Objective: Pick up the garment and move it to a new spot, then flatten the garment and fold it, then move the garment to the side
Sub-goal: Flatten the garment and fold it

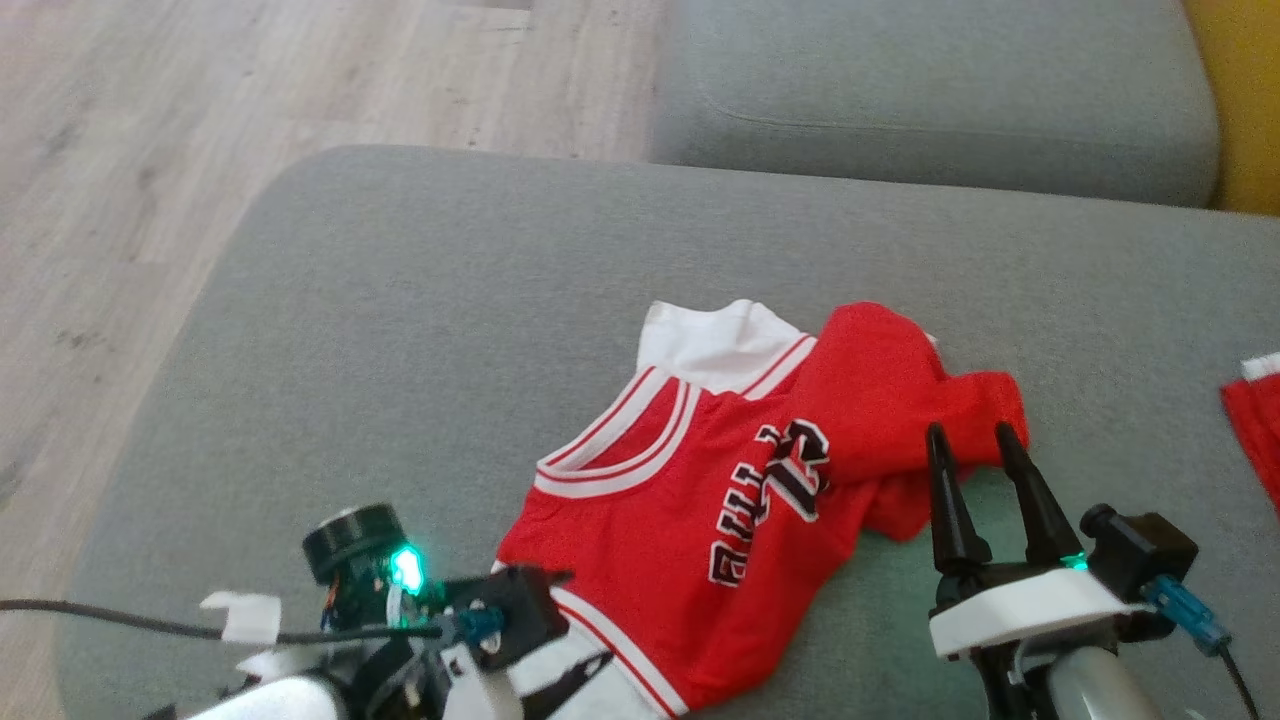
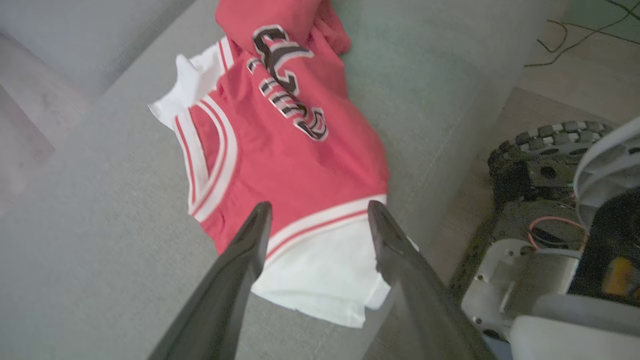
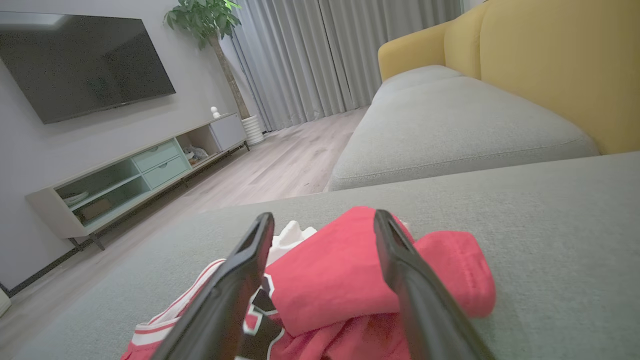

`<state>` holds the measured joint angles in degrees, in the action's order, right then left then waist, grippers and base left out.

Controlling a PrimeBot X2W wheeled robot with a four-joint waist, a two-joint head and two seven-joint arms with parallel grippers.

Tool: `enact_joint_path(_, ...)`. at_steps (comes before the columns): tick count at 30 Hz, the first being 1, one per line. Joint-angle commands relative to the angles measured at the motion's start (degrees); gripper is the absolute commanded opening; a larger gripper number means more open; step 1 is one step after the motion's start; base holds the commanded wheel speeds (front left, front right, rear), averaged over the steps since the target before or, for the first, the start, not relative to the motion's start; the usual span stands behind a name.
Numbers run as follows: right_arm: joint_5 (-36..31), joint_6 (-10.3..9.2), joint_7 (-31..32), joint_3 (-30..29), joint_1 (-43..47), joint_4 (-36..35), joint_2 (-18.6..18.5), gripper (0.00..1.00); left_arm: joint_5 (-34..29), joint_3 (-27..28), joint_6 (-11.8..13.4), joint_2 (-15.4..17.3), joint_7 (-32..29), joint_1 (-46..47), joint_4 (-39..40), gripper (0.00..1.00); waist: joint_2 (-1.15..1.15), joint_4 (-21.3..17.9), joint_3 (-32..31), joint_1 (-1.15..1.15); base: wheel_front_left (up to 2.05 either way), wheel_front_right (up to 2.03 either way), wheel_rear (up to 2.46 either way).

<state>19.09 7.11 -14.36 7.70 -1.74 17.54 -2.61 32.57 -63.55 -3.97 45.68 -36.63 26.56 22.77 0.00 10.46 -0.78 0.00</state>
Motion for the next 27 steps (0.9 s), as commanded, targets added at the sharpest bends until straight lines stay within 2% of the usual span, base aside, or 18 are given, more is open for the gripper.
enact_joint_path(1, -0.3, 0.37, -0.6, 1.4, -2.9, -1.6, -0.3, 1.00, -1.9, 4.9, 2.0, -0.5, 2.7, 3.8, 0.2, 1.00, 0.00, -1.8, 0.2, 0.00, 0.00, 0.00, 0.00)
enact_joint_path(5, -0.4, 0.37, -0.6, 1.5, -3.1, -2.6, -0.3, 1.00, -4.8, 10.5, 8.6, -4.8, 10.7, 5.9, -5.0, 1.00, 0.00, -4.1, 0.1, 0.00, 0.00, 0.00, 0.00)
enact_joint_path(11, -1.2, 0.37, -0.6, 1.2, -2.8, -5.1, -0.3, 1.00, -8.7, 19.2, 21.0, -11.3, 28.5, 5.2, -15.9, 1.00, 0.00, -8.0, 0.0, 0.00, 0.00, 0.00, 0.00)
enact_joint_path(14, -2.0, 0.37, -0.6, 0.4, -2.5, -6.7, -0.3, 1.00, -8.1, 22.3, 25.8, -14.1, 36.0, 2.1, -20.3, 1.00, 0.00, -9.6, 0.1, 0.00, 0.00, 0.00, 0.00)
enact_joint_path(17, -3.1, 0.37, -0.6, 0.0, -2.2, -8.0, -0.3, 1.00, -7.7, 24.0, 28.8, -15.6, 41.7, -1.4, -24.3, 1.00, 0.00, -10.8, 0.3, 0.00, 0.00, 0.00, 0.00)
enact_joint_path(20, -3.9, 0.37, -0.6, 0.0, -1.8, -8.8, -0.3, 1.00, -5.5, 25.8, 30.7, -17.5, 46.6, -5.5, -28.1, 1.00, 0.00, -11.6, 0.6, 0.00, 0.00, 0.00, 0.00)
enact_joint_path(23, -4.5, 0.37, -0.2, -0.3, -1.3, -9.4, -0.3, 1.00, -4.9, 26.1, 31.7, -19.4, 49.5, -9.2, -31.4, 1.00, 0.00, -11.9, 1.0, 0.00, 0.00, 0.00, 0.00)
enact_joint_path(27, -5.1, 0.37, 0.6, -0.5, -0.8, -9.9, -0.3, 1.00, -4.1, 26.4, 31.7, -22.8, 51.1, -12.4, -33.9, 1.00, 0.00, -11.5, 1.8, 0.00, 0.00, 0.00, 0.00)
